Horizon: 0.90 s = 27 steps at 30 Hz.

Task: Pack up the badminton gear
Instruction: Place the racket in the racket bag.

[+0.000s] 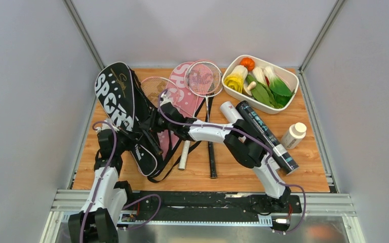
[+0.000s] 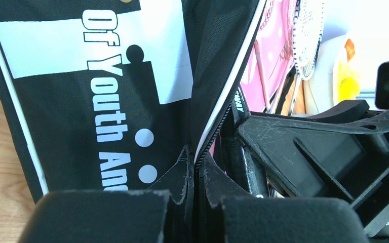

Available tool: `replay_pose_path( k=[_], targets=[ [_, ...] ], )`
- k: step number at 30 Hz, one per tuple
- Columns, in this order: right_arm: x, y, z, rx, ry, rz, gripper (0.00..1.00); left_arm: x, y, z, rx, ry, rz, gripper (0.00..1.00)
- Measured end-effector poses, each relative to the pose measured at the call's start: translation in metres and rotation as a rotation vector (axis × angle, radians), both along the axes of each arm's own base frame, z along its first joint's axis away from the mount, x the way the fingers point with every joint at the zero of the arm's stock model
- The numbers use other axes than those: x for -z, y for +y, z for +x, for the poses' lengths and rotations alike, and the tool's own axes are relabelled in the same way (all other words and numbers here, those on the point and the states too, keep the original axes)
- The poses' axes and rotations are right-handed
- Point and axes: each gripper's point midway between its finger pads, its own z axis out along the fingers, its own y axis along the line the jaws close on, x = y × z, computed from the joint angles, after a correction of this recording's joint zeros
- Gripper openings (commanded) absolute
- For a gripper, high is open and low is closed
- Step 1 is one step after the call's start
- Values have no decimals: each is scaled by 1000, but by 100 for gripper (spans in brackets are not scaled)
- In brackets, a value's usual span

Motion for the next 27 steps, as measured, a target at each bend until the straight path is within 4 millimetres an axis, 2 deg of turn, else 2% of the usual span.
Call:
replay_pose_path(
  k=[7, 17, 21, 23, 25, 27],
  targets=[
    [9, -2, 1, -16, 32, -6, 0, 2, -2, 1, 12, 6, -7, 0],
    [44, 1, 1, -18, 88, -13, 2, 2, 0, 2, 28, 0, 26, 0],
    [55, 3, 1, -6, 111, -15, 7, 5, 0, 2, 34, 7, 36, 0],
    [59, 6, 1, -1, 119, -18, 13, 5, 0, 4, 36, 9, 39, 0],
    [63, 11, 1, 11, 122, -31, 24, 7, 1, 6, 38, 11, 43, 0],
    [66, 12, 2, 37, 113, -55, 28, 10, 2, 7, 39, 20, 44, 0]
  ],
)
